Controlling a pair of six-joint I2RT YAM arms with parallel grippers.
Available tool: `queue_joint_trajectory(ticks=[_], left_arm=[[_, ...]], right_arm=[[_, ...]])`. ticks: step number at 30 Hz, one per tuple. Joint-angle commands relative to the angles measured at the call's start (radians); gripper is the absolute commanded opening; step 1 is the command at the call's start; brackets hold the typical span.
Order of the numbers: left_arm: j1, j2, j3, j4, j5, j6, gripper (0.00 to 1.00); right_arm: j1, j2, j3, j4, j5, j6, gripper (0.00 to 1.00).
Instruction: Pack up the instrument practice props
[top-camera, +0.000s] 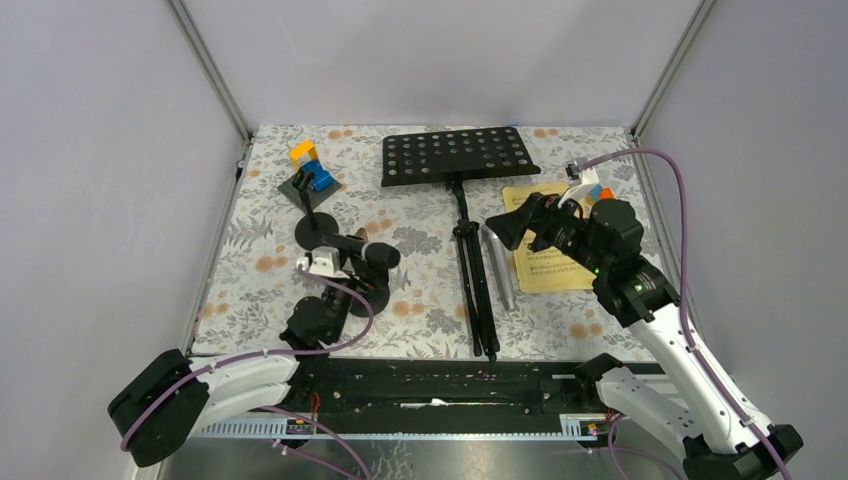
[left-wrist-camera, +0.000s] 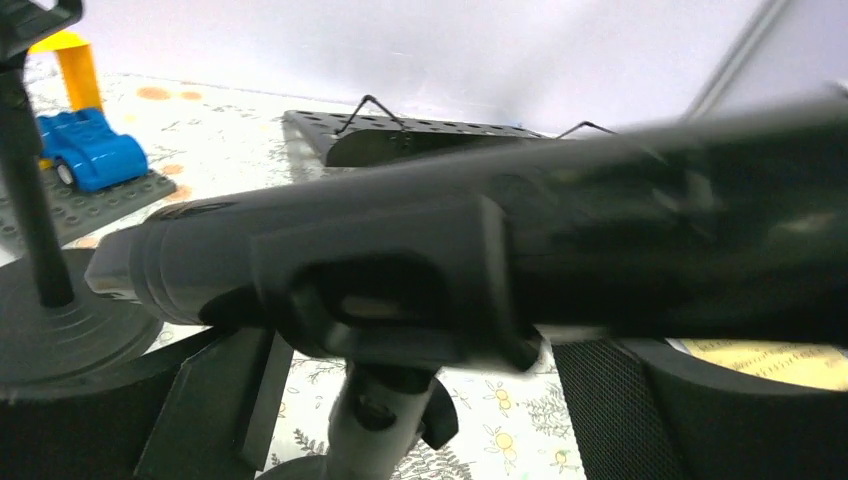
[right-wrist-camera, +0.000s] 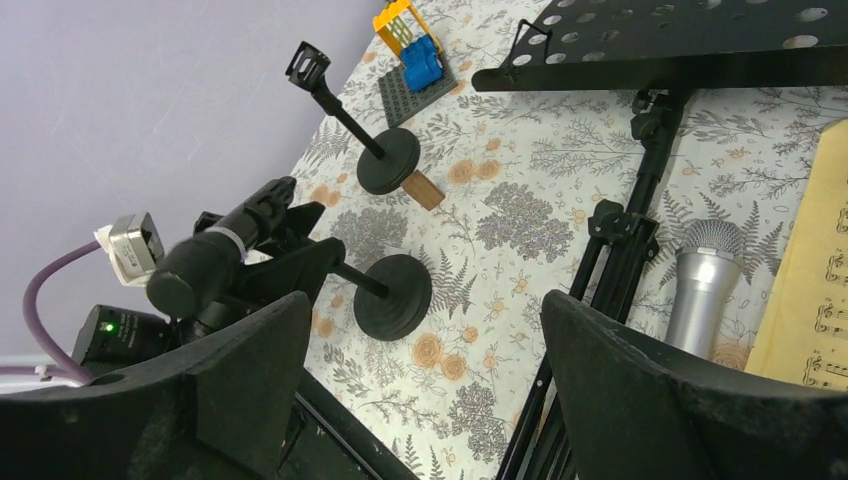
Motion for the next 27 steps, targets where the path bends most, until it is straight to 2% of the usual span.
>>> queue_joint_trajectory(ticks=[1, 5, 10, 17, 23, 27], left_arm=[[0.008, -0.034, -0.046, 0.149, 0.163, 0.051, 0.98], [0.049, -0.1, -0.118, 0.161, 0.229, 0.072, 0.96], [0.235, -0.169, -0.169, 0.149, 0.427, -0.008, 0.93], [0.409, -0.067, -0.174, 0.202, 0.638, -0.069, 0.91], [0.453, 0.024, -0.158, 0.243, 0.69, -0.11, 0.76], [0.457, 0.068, -0.142, 0.258, 0.679, -0.109, 0.75]], right_arm=[[-0.002, -0.04, -0.024, 0.056, -0.046, -0.036, 0.92], [-0.002, -0.065, -0.063, 0.07, -0.053, -0.037, 0.92], [-0.003, -0.091, -0.099, 0.096, -0.067, -0.021, 0.92], [-0.002, -0.103, -0.107, 0.092, -0.076, -0.031, 0.92], [-0.002, -0.104, -0.121, 0.084, -0.078, -0.044, 0.92], [-0.002, -0.1, -0.13, 0.083, -0.091, -0.035, 0.92]])
